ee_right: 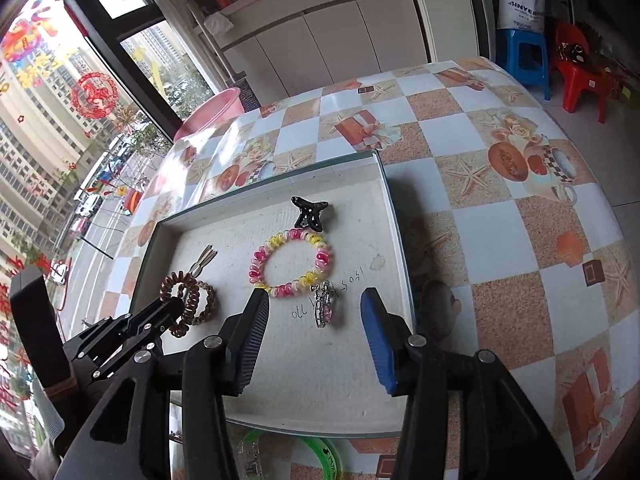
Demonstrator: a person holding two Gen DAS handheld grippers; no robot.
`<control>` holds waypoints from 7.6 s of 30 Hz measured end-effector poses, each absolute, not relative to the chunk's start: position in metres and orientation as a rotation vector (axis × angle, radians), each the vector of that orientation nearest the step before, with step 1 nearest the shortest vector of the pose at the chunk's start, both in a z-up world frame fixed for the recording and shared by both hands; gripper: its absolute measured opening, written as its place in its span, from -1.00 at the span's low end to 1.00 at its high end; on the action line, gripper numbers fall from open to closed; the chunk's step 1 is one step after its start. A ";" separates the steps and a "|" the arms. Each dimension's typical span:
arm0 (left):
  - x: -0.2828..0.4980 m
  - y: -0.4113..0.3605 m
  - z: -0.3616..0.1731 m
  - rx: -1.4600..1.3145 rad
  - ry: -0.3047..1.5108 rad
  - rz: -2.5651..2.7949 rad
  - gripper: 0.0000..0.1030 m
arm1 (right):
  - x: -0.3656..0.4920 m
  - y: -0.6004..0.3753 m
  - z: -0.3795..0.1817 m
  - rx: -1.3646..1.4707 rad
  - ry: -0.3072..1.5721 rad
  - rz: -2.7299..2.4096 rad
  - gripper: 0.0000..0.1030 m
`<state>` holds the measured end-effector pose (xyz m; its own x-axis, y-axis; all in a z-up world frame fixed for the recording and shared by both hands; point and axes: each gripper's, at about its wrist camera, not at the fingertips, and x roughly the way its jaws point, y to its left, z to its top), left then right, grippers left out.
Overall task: Organize jewelry
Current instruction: 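Lower both tools into the tray and open them to release the items, then lift both open tools out of the tray toward the remaining jewelry, then grasp the silver rhinestone barrette with the left tool while the right tool grasps the yellow hair tie, then carry the barrette and yellow hair tie over the tray with both tools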
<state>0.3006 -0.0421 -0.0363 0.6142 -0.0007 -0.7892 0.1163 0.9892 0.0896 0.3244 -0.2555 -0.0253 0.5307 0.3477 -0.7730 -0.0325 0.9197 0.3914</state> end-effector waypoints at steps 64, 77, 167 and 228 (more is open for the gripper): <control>0.106 0.024 -0.050 -0.045 0.908 -0.102 1.00 | 0.117 -0.216 -0.025 0.063 0.983 0.246 1.00; 0.139 0.017 -0.055 0.038 0.903 -0.096 1.00 | 0.117 -0.230 -0.049 0.106 1.031 0.222 1.00; 0.112 0.002 -0.015 0.032 0.817 -0.309 -0.55 | 0.115 -0.180 -0.059 -0.064 1.016 0.276 -0.91; 0.286 -0.039 -0.050 0.165 0.945 -0.127 -0.55 | 0.331 -0.228 -0.061 0.217 1.091 0.249 -0.63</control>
